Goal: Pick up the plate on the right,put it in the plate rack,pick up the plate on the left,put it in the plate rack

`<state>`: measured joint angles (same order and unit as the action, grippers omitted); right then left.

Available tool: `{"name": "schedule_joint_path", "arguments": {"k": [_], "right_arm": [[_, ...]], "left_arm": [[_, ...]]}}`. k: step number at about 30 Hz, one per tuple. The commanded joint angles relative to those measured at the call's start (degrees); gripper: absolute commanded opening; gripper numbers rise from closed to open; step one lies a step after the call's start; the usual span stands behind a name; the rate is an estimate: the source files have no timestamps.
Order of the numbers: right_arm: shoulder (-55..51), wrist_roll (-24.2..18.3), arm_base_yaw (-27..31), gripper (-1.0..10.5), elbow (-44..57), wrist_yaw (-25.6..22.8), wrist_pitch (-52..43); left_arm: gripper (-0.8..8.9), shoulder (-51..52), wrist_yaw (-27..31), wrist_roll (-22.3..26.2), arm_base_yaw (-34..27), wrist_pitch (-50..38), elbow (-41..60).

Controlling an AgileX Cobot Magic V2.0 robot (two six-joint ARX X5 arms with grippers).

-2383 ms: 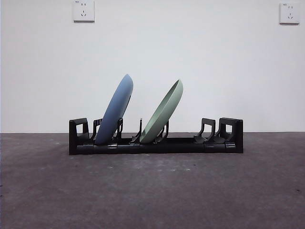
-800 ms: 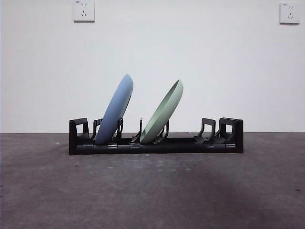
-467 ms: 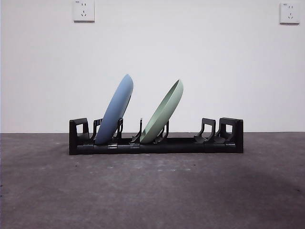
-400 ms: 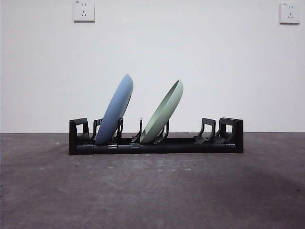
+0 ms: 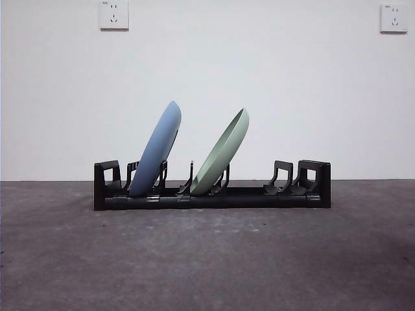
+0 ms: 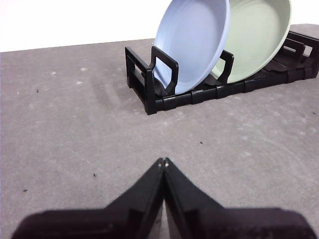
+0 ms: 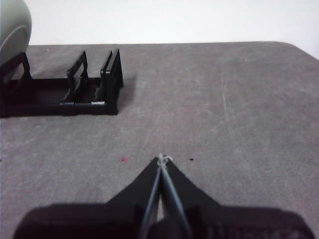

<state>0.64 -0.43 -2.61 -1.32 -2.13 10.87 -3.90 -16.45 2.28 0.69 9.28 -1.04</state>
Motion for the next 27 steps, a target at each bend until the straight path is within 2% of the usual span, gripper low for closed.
{"name": "schedule_joint_path", "arguments": {"k": [1,3,27], "right_arm": [[-0.20,1.29,-0.04,0.0,0.37,0.87,-0.09],[-0.20,3.56,-0.02,0.0,0.35,1.05,-0.11],[-0.13,3.43,-0.02,0.0,0.31,1.03,0.02]], "left_arm": [[-0.04,-0.02,-0.02,-0.59,-0.17,-0.55,0.52],[-0.04,-0.02,-0.02,-0.59,-0.17,-0.52,0.52],[-0.04,-0.02,-0.02,-0.59,-0.17,-0.52,0.52]]}}
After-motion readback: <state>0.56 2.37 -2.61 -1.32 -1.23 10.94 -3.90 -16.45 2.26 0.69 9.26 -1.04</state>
